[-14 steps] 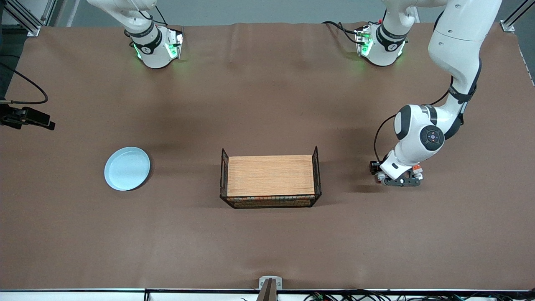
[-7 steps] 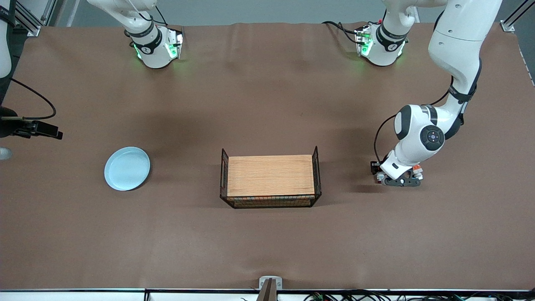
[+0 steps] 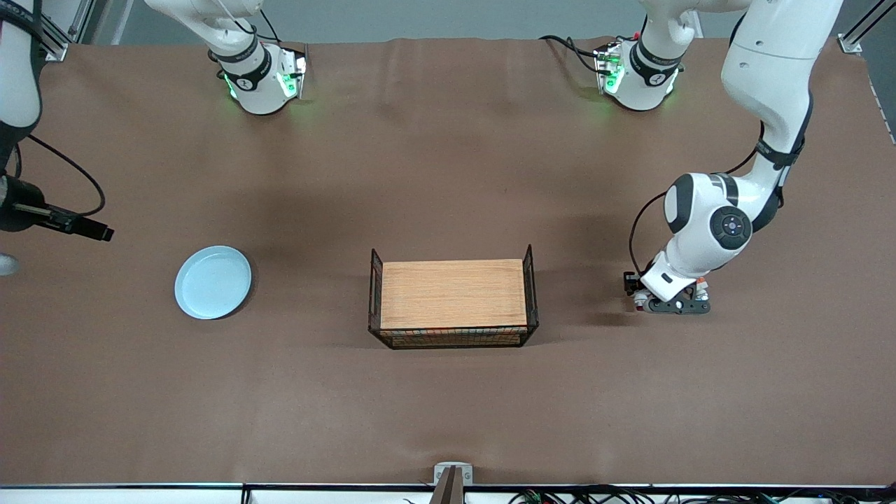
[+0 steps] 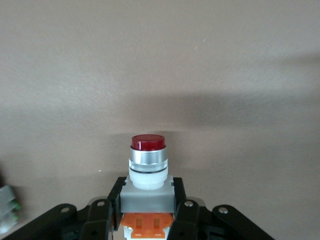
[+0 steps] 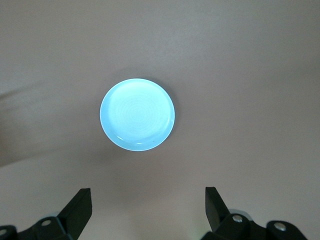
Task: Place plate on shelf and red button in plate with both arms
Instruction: 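Lift the button with the left gripper while the right gripper reaches the plate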
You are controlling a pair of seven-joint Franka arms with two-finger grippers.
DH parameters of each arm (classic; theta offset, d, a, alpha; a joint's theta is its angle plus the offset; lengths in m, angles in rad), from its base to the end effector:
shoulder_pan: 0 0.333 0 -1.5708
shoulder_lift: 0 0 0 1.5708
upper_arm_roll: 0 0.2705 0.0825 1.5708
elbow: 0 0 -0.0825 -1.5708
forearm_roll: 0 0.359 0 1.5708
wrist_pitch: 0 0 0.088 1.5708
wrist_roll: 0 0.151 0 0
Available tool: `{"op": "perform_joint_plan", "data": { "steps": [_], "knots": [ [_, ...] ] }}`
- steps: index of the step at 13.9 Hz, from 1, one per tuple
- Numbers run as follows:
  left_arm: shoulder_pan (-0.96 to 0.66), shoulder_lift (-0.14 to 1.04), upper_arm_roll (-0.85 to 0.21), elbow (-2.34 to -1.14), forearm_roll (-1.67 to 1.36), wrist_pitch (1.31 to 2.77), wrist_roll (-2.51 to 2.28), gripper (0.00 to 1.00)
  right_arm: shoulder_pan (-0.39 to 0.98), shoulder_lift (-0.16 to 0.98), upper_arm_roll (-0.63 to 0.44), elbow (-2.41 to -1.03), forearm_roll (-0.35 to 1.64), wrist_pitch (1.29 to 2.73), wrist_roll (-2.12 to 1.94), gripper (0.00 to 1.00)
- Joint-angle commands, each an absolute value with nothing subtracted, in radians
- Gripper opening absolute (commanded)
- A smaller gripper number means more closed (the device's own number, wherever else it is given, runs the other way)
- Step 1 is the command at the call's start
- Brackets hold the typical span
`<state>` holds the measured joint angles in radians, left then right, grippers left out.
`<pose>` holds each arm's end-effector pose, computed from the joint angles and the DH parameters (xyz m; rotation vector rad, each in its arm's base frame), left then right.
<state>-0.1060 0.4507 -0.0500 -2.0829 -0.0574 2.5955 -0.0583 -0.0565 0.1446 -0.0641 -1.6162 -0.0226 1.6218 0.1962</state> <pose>0.5551 -0.0887 0.1481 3.0804 -0.0676 0.0863 0.5507 -0.0687 0.4405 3.0593 -0.4844 -0.2132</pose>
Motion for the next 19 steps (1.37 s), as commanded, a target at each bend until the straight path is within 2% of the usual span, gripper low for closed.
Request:
{"op": "perform_joint_plan", "data": {
  "steps": [1, 6, 9, 12, 14, 19],
  "knots": [
    [-0.101, 0.324, -0.049, -2.094, -0.038, 2.475, -0.074, 0.34, -0.051, 0.144, -0.061, -1.603, -0.040, 1.601, 0.232, 1.00],
    [-0.080, 0.192, -0.049, -2.027, -0.046, 2.259, -0.090, 0.31, -0.055, 0.143, -0.064, -1.638, -0.035, 1.636, 0.073, 1.00],
    [-0.080, 0.144, -0.049, -1.900, -0.054, 2.024, -0.116, 0.31, -0.054, 0.144, -0.063, -1.730, -0.035, 1.774, 0.014, 1.00],
    [-0.092, 0.143, -0.054, -1.726, -0.055, 1.785, -0.202, 0.31, -0.074, 0.153, -0.063, -1.873, -0.029, 1.998, -0.083, 1.00],
    [-0.092, 0.143, -0.095, -1.671, -0.086, 1.737, -0.279, 0.31, -0.081, 0.158, -0.063, -1.960, -0.028, 2.122, -0.109, 1.00],
    [-0.094, 0.155, -0.195, -1.597, -0.103, 1.735, -0.557, 0.31, -0.126, 0.233, -0.061, -2.143, -0.023, 2.478, -0.192, 1.00]
  ]
}}
